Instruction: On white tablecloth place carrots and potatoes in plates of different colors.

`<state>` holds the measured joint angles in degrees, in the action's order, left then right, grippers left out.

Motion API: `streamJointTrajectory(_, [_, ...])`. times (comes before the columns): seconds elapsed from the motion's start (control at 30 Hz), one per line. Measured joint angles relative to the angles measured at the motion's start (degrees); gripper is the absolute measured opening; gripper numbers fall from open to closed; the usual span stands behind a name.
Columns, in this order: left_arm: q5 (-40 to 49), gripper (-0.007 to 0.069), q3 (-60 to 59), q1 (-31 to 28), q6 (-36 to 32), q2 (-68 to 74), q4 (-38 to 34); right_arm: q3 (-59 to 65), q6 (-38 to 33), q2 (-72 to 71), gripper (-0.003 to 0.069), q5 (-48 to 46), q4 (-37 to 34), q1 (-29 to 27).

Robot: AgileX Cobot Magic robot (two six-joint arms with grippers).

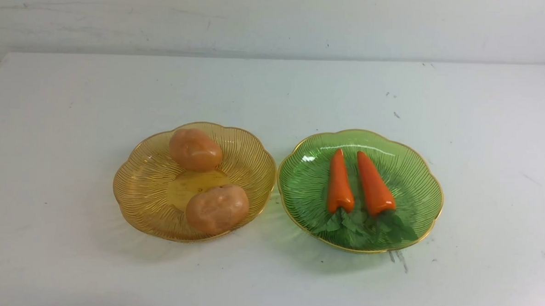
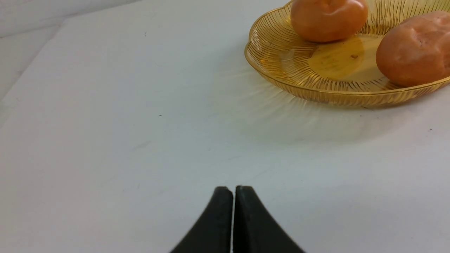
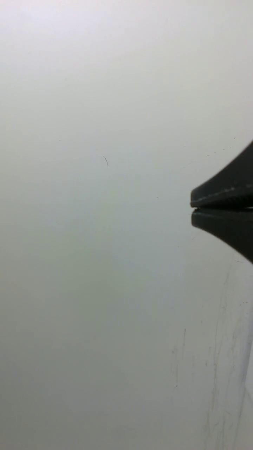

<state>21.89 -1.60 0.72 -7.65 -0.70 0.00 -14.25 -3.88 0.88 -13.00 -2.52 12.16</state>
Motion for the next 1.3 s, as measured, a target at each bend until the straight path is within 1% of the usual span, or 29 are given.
streamJointTrajectory(0.07, [0.0, -0.0004, 0.0, 0.0, 0.0, 0.0, 0.0, 3.0, -0.1, -1.0, -0.0015, -0.9, 1.0, -2.9])
streamJointTrajectory(0.13, [0.0, -0.0004, 0.0, 0.0, 0.0, 0.0, 0.0, 8.1, -0.1, -1.4, -0.0015, -2.4, 1.9, -7.8])
streamJointTrajectory(0.17, [0.0, -0.0004, 0.0, 0.0, 0.0, 0.0, 0.0, 9.2, -0.1, -1.4, -0.0015, -2.7, 2.1, -8.6])
streamJointTrajectory(0.23, [0.0, -0.0004, 0.0, 0.0, 0.0, 0.0, 0.0, 14.7, -0.1, -1.4, -0.0015, -5.8, 2.5, -12.7])
streamJointTrajectory(0.3, [0.1, -0.0004, 0.0, 0.0, 0.0, 0.0, 0.0, 15.7, 0.0, -1.4, -0.0015, -8.8, 2.5, -14.5])
streamJointTrajectory(0.37, [0.1, -0.0004, 0.0, 0.0, 0.0, 0.0, 0.0, 15.7, 0.1, -1.4, -0.0015, -9.7, 2.5, -16.1])
streamJointTrajectory(1.3, [0.1, -0.0004, 0.0, 0.0, 0.0, 0.0, 0.0, 15.7, 0.2, -1.4, -0.0015, -9.7, 2.5, -16.5])
